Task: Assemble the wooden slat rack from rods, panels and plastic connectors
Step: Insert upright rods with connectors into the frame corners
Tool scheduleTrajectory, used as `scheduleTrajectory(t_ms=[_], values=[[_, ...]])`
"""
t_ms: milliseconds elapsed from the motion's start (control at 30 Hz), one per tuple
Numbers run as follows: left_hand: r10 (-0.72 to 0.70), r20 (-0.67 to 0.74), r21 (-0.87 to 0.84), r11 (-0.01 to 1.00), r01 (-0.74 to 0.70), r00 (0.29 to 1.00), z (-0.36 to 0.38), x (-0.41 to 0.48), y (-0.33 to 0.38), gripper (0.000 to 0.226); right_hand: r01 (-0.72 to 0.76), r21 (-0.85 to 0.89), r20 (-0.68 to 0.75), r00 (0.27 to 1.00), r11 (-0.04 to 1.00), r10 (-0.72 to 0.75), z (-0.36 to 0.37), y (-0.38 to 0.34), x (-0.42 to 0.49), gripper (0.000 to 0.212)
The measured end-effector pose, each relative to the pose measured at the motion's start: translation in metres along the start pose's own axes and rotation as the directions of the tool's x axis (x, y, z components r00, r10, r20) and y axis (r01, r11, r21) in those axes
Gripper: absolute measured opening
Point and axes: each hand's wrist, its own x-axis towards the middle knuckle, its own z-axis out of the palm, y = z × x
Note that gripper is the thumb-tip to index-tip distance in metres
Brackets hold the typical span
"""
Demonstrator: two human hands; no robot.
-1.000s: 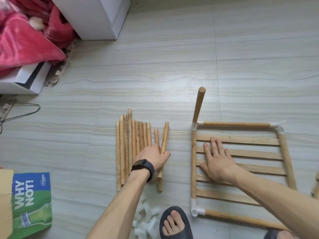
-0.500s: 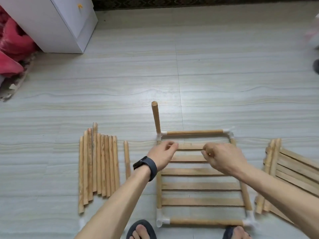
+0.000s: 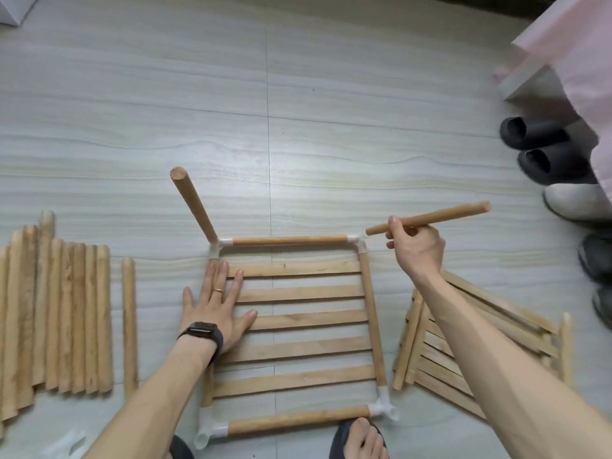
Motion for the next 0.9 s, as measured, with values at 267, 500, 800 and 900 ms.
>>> scheduleTrajectory(t_ms=[267,500,800,900], values=[[0.0,0.045,0.112,0.994,-0.006,0.999,-0.007,-0.005,0.005,0.135,0.094,-0.238,0.162,0.985,0.967,-0.055,-0.002,-0.008,0.021,0.036],[-0.005,-0.014,0.127,0.992,0.007,1.0,-0.001,-0.003,0.006,0.134,0.156,-0.321,0.203,0.975,0.934,-0.093,0.014,-0.007,0.031,0.036],[0.008,-0.039,0.117,0.993,-0.004,0.999,0.003,-0.001,0.008,0.127,0.087,-0.32,0.185,0.982,0.943,-0.028,0.03,0.017,0.008,0.039],[0.016,-0.047,0.115,0.993,-0.01,0.999,0.0,0.002,0.008,0.126,0.179,-0.355,0.327,0.943,0.918,-0.058,0.054,0.044,-0.048,0.065]])
